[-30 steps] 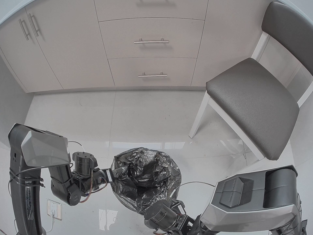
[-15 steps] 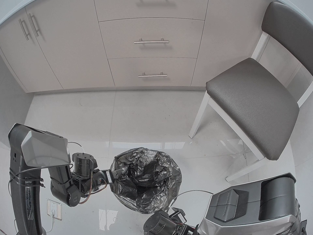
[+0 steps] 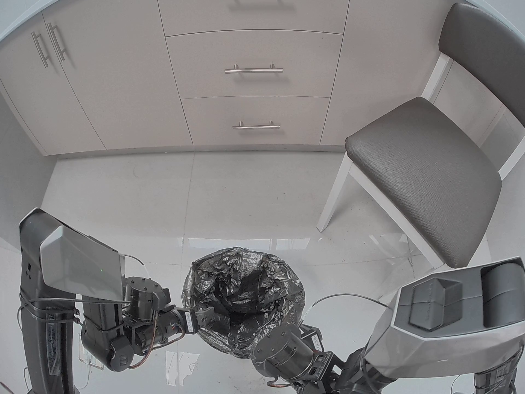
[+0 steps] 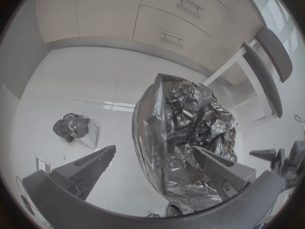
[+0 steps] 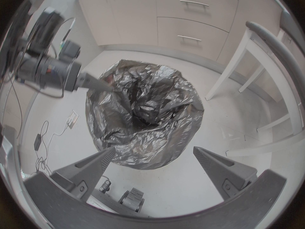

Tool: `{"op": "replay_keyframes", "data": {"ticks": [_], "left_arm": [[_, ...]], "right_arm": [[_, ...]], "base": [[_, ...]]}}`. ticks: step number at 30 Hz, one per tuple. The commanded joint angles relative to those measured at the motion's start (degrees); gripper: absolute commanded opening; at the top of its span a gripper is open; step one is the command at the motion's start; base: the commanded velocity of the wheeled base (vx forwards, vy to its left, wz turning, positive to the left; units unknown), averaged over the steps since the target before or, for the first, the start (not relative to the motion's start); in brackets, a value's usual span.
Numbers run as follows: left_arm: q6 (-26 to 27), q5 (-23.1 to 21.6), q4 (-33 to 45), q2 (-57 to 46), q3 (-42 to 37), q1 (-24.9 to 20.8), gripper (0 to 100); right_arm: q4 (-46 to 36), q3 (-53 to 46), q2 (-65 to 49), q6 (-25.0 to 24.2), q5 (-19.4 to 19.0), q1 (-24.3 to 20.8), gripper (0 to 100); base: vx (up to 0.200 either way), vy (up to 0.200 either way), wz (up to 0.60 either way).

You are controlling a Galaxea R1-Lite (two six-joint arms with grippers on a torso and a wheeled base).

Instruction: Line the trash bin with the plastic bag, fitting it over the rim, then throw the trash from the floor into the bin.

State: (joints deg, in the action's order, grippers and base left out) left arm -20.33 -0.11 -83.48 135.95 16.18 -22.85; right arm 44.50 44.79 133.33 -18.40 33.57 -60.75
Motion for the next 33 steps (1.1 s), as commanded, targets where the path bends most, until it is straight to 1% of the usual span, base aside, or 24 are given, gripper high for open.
{"op": "replay_keyframes", "data": {"ticks": [1, 3, 6, 7, 8, 11, 15, 20, 22, 25, 30, 33], "left_arm": [[0.29, 0.11, -1.33, 3.09, -1.32, -1.24, 100], [1.00, 0.29, -2.21, 5.11, -1.50, -1.15, 100], [2.49, 3.10, -2.65, 5.99, -3.96, -1.24, 100], [2.49, 3.10, -2.65, 5.99, -3.96, -1.24, 100], [2.76, 3.71, -3.71, 5.64, -6.33, -1.32, 100], [2.84, 3.71, -4.32, 4.41, -8.79, -1.68, 100], [2.58, 3.98, -4.32, 4.06, -9.76, -1.50, 100], [2.49, 6.09, -4.32, 4.85, -9.23, -1.06, 100], [2.40, 8.46, -4.32, 5.82, -8.18, -0.27, 100], [2.67, 10.04, -4.32, 6.61, -7.30, 0.78, 100], [2.84, 10.22, -4.32, 8.54, -6.33, 2.19, 100], [2.84, 11.18, -4.32, 9.07, -6.07, 2.63, 100]], "right_arm": [[0.06, -1.46, -3.78, -0.24, 0.09, 1.24, 100], [0.06, -2.16, -4.31, -1.12, 0.09, 1.24, 100], [0.06, -3.04, -4.57, -1.38, 0.27, 1.24, 100], [0.06, -3.04, -4.57, -1.38, 0.27, 1.24, 100], [0.06, -3.13, -4.74, -1.38, 0.27, 1.33, 100], [0.06, -3.04, -4.74, -1.38, 0.27, 1.33, 100], [0.06, -3.04, -4.74, -1.38, 0.27, 1.33, 100], [0.06, -2.95, -4.57, -1.29, 0.27, 1.33, 100], [0.06, -2.86, -4.39, -1.29, 0.27, 1.33, 100], [0.06, -2.86, -4.39, -1.29, 0.27, 1.24, 100], [0.06, -2.78, -4.31, -1.29, 0.27, 1.33, 100], [0.06, -2.78, -4.22, -1.29, 0.27, 1.33, 100]], "base": [[0.000, 0.000, 0.00], [0.000, 0.000, 0.00], [0.000, 0.000, 0.00], [0.000, 0.000, 0.00], [0.000, 0.000, 0.00], [0.000, 0.000, 0.00], [0.000, 0.000, 0.00], [0.000, 0.000, 0.00], [0.000, 0.000, 0.00], [0.000, 0.000, 0.00], [0.000, 0.000, 0.00], [0.000, 0.000, 0.00]]}}
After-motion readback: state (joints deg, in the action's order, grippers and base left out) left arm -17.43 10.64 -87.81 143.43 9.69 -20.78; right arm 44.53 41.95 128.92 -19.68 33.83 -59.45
